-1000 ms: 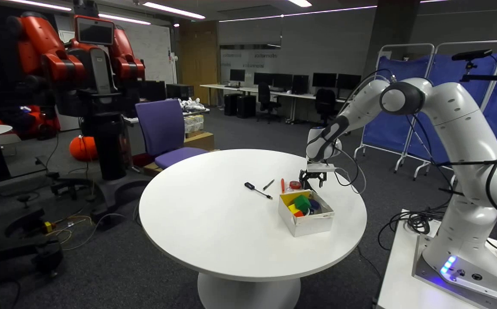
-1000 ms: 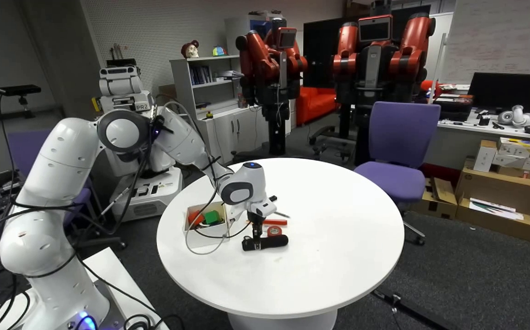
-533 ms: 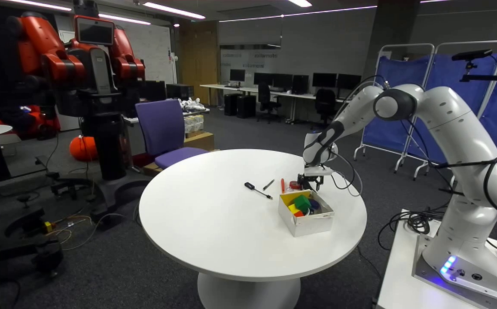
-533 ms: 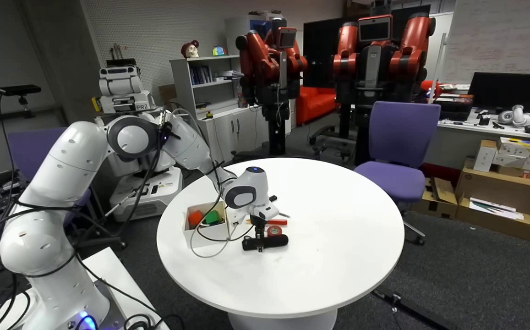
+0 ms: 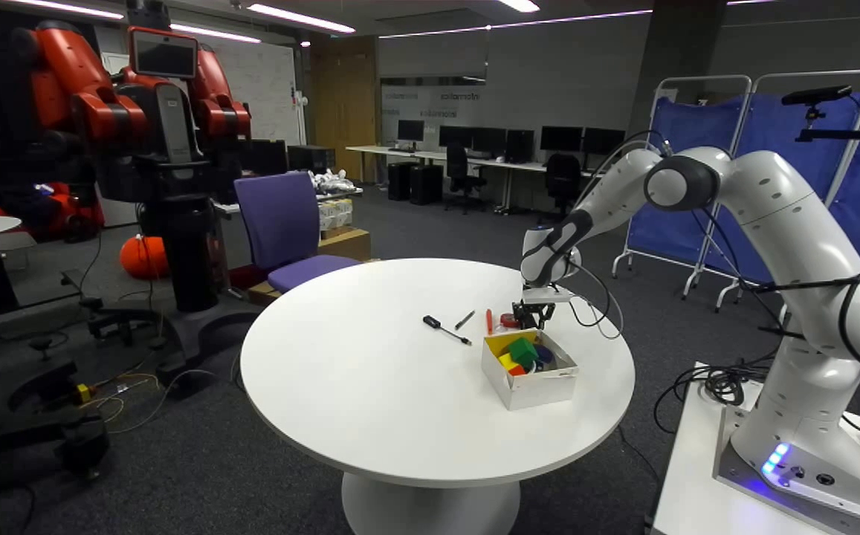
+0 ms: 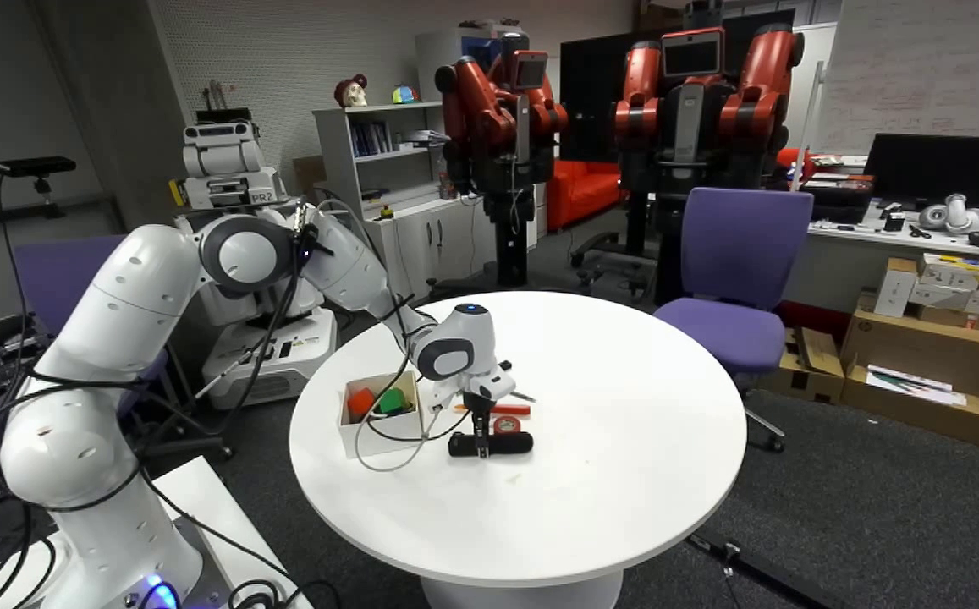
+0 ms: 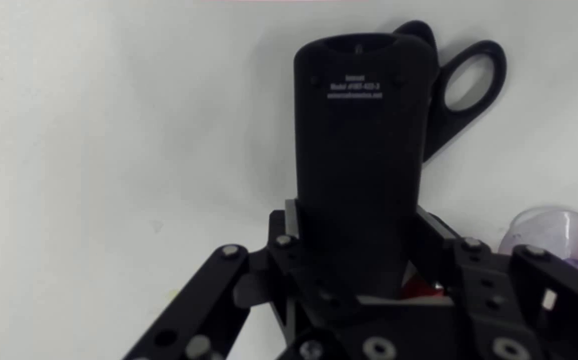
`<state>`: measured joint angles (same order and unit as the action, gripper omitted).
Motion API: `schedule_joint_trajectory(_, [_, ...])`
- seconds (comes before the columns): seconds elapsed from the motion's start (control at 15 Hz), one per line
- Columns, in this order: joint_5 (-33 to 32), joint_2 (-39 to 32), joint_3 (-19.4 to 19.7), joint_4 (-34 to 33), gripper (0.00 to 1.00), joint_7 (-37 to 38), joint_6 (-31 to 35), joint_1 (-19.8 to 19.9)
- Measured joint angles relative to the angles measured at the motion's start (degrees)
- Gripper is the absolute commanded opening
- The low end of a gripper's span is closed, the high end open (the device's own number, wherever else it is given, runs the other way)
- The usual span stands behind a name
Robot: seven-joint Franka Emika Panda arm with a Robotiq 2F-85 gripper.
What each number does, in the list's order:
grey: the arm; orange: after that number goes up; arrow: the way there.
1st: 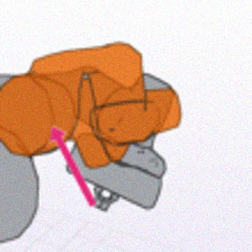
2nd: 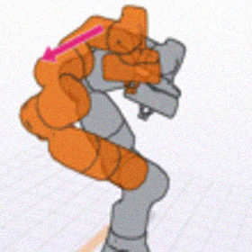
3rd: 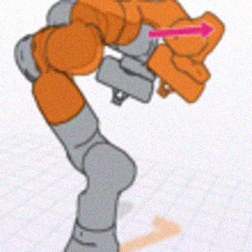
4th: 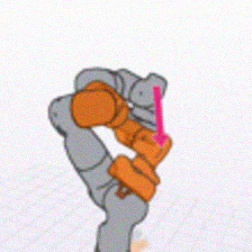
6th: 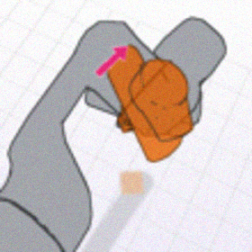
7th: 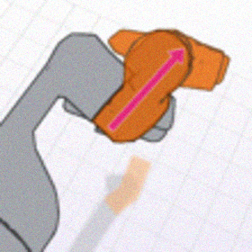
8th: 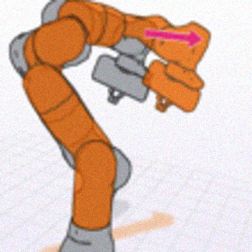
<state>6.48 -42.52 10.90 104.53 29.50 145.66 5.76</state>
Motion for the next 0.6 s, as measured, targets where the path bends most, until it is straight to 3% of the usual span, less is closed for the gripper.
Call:
schedule_joint_trajectory(0.33, [-0.7, 1.9, 2.7, 0.5, 0.30, 0.7, -0.1, -4.9])
schedule_joint_trajectory(0.6, [-2.6, 7.8, 4.3, 3.1, 0.30, 3.0, -0.1, -9.8])
